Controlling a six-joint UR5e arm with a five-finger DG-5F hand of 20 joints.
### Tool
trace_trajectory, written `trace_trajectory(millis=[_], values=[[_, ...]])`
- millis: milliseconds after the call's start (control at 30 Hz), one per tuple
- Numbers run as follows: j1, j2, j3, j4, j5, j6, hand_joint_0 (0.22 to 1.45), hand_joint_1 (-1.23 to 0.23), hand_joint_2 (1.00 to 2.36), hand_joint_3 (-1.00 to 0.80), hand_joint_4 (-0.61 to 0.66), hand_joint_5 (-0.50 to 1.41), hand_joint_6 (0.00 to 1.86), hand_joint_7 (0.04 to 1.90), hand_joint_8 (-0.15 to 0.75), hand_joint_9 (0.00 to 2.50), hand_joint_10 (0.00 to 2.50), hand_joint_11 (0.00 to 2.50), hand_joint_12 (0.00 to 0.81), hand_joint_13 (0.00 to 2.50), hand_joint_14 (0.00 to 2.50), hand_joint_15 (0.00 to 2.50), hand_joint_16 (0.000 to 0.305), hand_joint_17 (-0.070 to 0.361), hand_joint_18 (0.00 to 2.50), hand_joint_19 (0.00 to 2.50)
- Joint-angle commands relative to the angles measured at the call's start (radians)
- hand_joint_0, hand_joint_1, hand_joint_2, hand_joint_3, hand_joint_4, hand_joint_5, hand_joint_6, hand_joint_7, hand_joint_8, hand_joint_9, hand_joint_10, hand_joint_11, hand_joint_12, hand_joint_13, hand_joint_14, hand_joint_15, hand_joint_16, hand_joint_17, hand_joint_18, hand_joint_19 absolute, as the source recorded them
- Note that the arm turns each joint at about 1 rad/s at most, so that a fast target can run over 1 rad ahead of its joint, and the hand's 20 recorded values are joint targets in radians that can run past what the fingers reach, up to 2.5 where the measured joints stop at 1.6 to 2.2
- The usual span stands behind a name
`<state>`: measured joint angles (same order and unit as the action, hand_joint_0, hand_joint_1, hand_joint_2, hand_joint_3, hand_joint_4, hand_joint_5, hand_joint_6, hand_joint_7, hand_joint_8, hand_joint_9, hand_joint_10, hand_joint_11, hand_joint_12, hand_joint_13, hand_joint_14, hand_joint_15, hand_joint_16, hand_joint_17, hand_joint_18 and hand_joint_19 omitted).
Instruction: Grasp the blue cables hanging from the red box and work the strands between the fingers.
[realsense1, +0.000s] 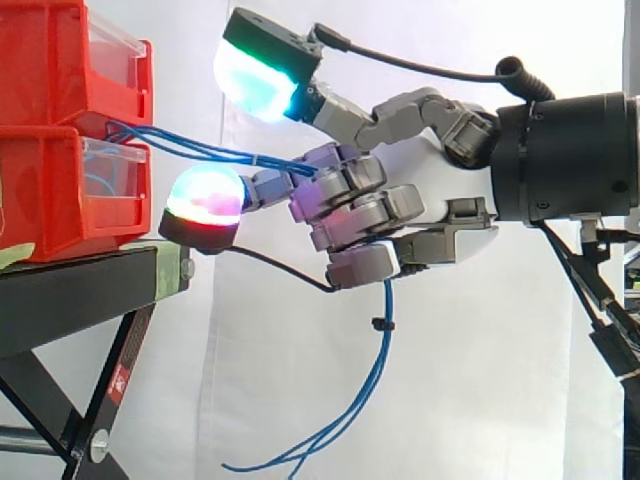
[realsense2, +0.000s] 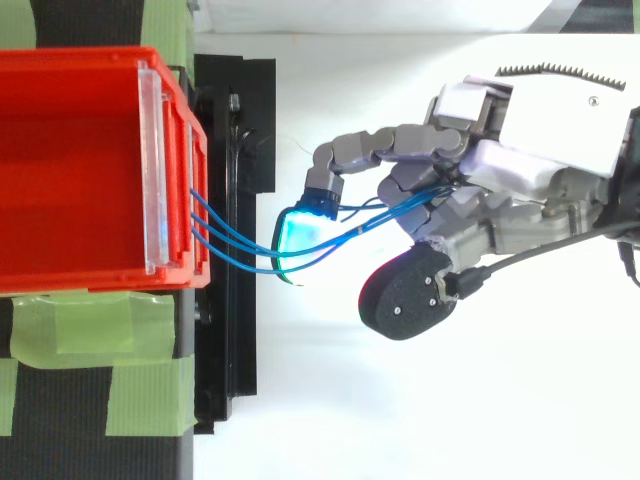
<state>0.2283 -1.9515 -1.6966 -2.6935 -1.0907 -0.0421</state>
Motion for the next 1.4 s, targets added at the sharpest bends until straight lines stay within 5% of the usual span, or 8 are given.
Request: trace_trajectory(millis=[0, 333, 1367], values=[[0.000, 0.002, 0.000, 0.000, 0.002, -0.002, 0.81, -0.66, 1.00, -0.95, 0.21, 0.21, 0.30, 1.16, 0.336, 0.91, 2.50, 2.00, 0.449, 1.22, 2.50, 1.34, 0.056, 0.127, 1.44, 1.19], [-0.001, 0.002, 0.000, 0.000, 0.035, 0.002, 0.81, -0.65, 1.00, -0.97, 0.21, 0.25, 0.30, 1.17, 0.338, 0.91, 2.50, 1.98, 0.443, 1.21, 2.50, 1.32, 0.056, 0.125, 1.44, 1.21], [-0.006, 0.003, 0.040, -0.011, 0.045, -0.001, 0.82, -0.65, 1.00, -0.97, 0.14, 0.49, 0.20, 1.31, 0.320, 0.94, 2.50, 1.95, 0.425, 1.20, 2.50, 1.32, 0.052, 0.117, 1.45, 1.28]])
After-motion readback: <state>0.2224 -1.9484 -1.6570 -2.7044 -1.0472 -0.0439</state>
